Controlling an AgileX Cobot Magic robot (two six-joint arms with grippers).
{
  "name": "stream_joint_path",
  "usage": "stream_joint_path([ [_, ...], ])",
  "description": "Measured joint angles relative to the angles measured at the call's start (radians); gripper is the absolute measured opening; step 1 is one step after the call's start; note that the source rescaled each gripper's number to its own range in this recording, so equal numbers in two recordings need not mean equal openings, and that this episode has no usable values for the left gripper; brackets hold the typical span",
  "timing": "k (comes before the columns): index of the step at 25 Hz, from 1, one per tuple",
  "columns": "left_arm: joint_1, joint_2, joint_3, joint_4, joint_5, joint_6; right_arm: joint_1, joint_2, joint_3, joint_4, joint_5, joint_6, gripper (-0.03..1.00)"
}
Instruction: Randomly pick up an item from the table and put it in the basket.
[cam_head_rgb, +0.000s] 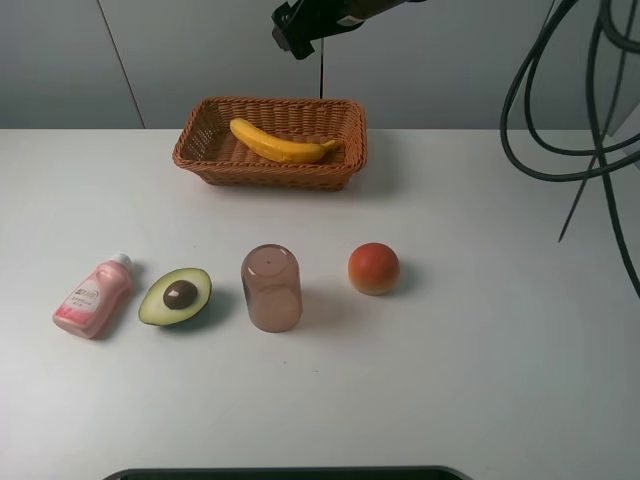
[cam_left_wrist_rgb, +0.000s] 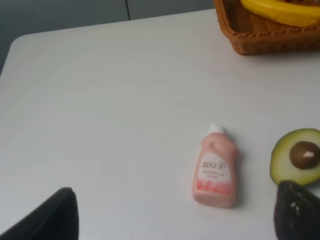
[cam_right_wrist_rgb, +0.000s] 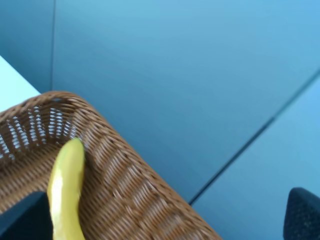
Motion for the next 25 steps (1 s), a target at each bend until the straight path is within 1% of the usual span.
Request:
stream_joint_path([
  [6, 0.0, 0.0, 0.0, 0.0, 0.0, 0.0, -0.089, -0.164, 0.0, -0.019, 0.331, -0.002, 1.0],
  [12, 0.0, 0.0, 0.0, 0.0, 0.0, 0.0, -0.204, -0.332, 0.0, 0.003, 0.64, -0.072, 1.0],
  [16, 0.0, 0.0, 0.0, 0.0, 0.0, 0.0, -0.288, -0.463, 0.0, 0.013, 0.864, -0.08, 1.0],
  [17, 0.0, 0.0, 0.0, 0.0, 0.0, 0.0, -0.312, -0.498, 0.003, 0.022, 0.897, -0.085, 1.0],
  [19, 0.0, 0.0, 0.0, 0.0, 0.0, 0.0, -0.364, -0.565, 0.024, 0.034, 0.921, -0.089, 1.0],
  [21, 0.0, 0.0, 0.0, 0.0, 0.0, 0.0, -0.42, -0.645, 0.064, 0.053, 0.928, -0.092, 1.0],
  [25, 0.0, 0.0, 0.0, 0.0, 0.0, 0.0, -0.531, -0.816, 0.214, 0.085, 0.932, -0.094, 1.0],
])
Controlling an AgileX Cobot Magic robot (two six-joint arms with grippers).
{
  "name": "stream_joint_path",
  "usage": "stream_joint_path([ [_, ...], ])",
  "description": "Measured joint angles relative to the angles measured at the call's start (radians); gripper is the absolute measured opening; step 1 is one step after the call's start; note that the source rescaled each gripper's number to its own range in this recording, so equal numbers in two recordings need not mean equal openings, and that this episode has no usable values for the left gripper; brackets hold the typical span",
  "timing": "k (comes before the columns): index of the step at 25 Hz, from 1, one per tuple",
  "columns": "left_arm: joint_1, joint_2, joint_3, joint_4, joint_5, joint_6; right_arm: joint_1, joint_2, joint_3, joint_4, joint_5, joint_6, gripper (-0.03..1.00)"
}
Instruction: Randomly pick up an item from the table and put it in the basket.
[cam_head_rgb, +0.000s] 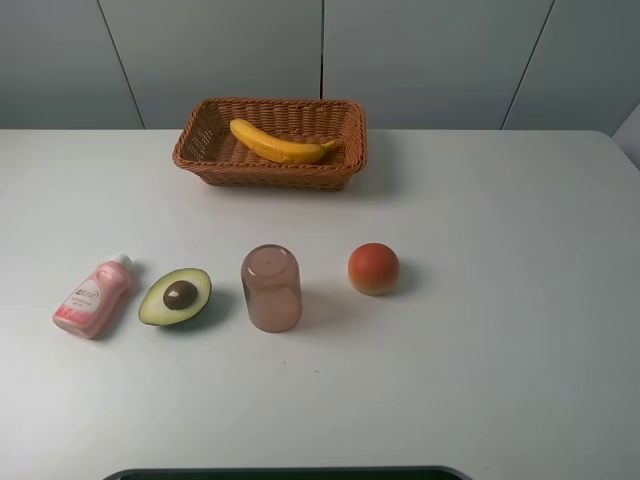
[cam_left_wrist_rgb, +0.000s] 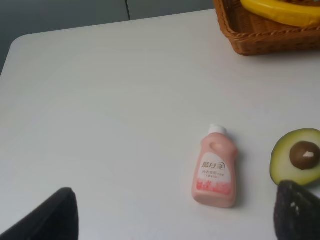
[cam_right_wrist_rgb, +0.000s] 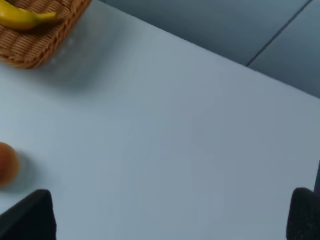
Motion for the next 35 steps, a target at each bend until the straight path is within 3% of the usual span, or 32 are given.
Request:
stream_joint_path([
  [6, 0.0, 0.0, 0.0, 0.0, 0.0, 0.0, -0.029, -0.304, 0.284, 0.049, -0.057, -0.007, 1.0],
  [14, 0.0, 0.0, 0.0, 0.0, 0.0, 0.002, -0.029, -0.618, 0.454, 0.078, -0.065, -0.001, 1.0],
  [19, 0.0, 0.0, 0.0, 0.0, 0.0, 0.002, -0.029, -0.758, 0.555, 0.071, -0.061, 0.101, 1.0],
  [29, 0.0, 0.0, 0.0, 0.0, 0.0, 0.002, -0.029, -1.103, 0.77, -0.071, -0.087, 0.322, 1.0],
  [35, 0.0, 0.0, 0.0, 0.0, 0.0, 0.002, -0.025, -1.134, 0.838, -0.097, -0.108, 0.377, 1.0],
])
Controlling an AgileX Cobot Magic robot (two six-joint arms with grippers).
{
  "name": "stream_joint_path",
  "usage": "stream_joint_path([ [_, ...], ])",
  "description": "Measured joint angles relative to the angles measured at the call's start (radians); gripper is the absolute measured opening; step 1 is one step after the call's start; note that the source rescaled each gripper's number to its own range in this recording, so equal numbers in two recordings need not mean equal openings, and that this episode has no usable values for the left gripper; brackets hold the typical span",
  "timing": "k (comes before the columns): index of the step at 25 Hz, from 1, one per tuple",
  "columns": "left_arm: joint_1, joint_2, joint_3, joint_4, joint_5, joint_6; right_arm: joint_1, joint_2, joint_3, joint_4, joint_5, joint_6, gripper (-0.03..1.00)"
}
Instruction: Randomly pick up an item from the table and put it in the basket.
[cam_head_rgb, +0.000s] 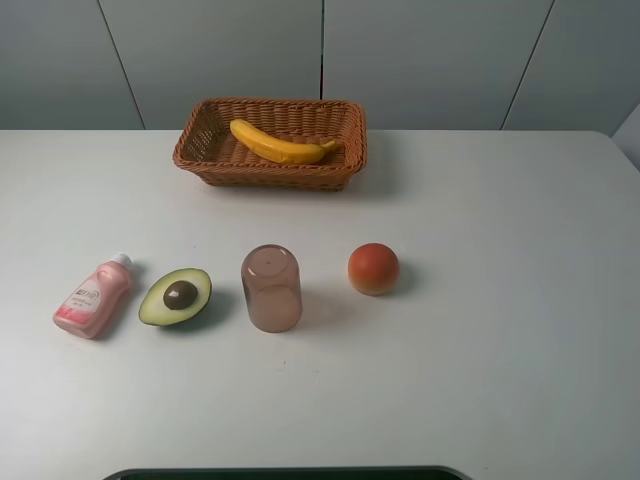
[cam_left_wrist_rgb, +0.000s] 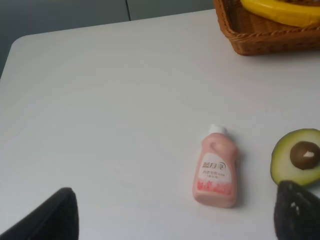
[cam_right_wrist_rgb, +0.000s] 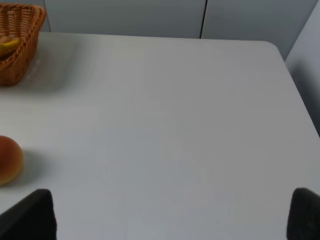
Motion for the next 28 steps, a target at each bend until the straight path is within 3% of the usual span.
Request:
stream_joint_path([
  [28, 0.0, 0.0, 0.0, 0.004, 0.0, 0.0, 0.019, -0.005, 0.028, -0.015, -0.012, 0.056, 1.0],
])
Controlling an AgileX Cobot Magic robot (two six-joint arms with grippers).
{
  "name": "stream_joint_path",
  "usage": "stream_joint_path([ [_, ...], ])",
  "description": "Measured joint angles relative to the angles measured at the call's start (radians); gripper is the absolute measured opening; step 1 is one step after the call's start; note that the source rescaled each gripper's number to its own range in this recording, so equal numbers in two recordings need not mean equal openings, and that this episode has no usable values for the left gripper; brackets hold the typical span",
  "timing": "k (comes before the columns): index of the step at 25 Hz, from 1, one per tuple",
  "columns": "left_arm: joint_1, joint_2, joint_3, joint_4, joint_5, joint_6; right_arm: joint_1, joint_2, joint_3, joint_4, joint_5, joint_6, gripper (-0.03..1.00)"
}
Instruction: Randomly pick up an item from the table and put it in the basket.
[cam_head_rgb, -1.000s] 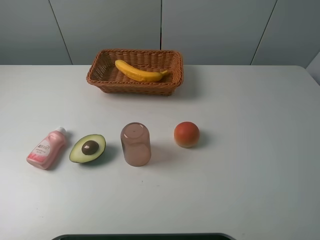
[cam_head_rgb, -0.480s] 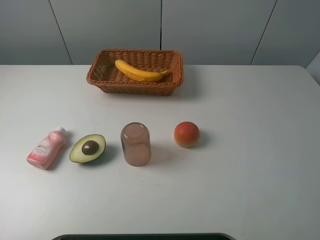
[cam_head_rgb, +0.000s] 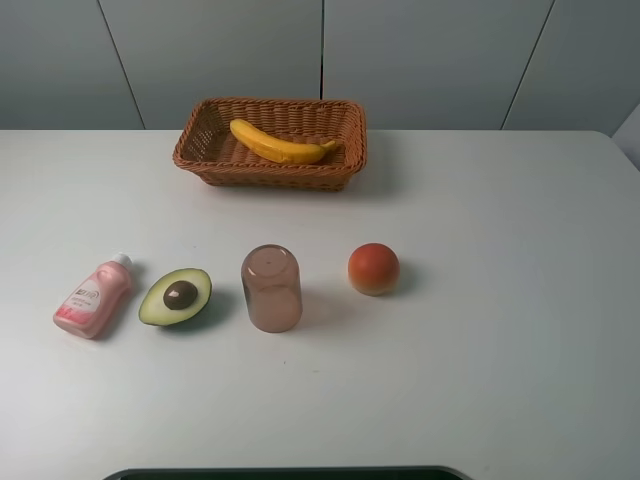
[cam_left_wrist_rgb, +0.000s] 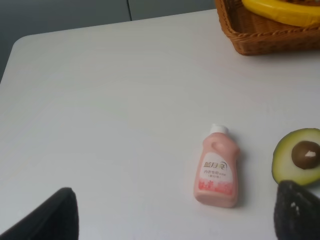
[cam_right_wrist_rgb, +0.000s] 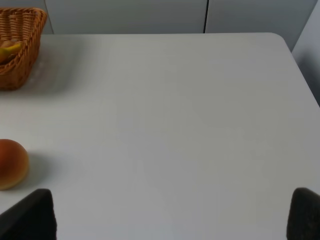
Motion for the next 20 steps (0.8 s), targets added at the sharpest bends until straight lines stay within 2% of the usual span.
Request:
stream_joint_path([
  [20, 0.0, 0.0, 0.0, 0.0, 0.0, 0.0, 0.0, 0.0, 0.0, 0.0, 0.0, 0.001, 1.0],
])
